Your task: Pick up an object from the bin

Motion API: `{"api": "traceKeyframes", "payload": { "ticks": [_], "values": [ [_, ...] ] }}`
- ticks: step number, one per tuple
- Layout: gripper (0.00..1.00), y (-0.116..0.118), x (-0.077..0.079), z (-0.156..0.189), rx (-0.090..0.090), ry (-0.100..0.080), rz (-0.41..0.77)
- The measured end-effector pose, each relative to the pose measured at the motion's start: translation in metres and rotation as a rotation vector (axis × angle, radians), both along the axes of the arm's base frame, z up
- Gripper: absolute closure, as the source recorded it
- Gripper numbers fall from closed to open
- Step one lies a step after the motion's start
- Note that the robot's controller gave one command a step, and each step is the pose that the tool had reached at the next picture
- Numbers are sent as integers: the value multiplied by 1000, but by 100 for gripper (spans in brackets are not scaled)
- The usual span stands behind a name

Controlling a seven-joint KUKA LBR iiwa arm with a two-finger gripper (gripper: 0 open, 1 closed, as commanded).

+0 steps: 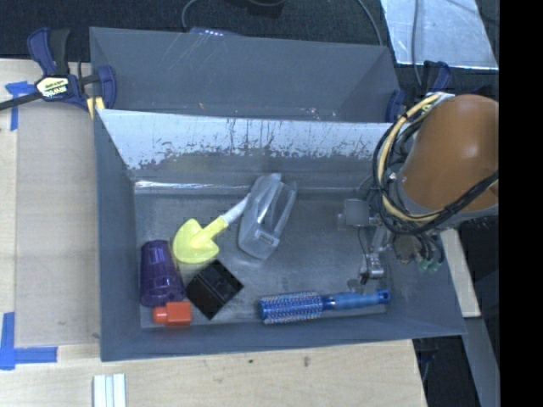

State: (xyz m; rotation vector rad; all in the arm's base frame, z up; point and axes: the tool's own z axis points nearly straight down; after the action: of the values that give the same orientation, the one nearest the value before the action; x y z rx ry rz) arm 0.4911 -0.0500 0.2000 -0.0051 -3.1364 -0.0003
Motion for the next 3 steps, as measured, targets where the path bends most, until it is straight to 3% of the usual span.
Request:
{"api": "traceKeyframes", "payload": {
  "ticks": [1,2,3],
  "values": [
    [0,0,2,4,-1,-9,2],
    [0,5,1,-26,-2,-13,69],
    [0,4,-1,-69,-1,-9,307]
  ]
}}
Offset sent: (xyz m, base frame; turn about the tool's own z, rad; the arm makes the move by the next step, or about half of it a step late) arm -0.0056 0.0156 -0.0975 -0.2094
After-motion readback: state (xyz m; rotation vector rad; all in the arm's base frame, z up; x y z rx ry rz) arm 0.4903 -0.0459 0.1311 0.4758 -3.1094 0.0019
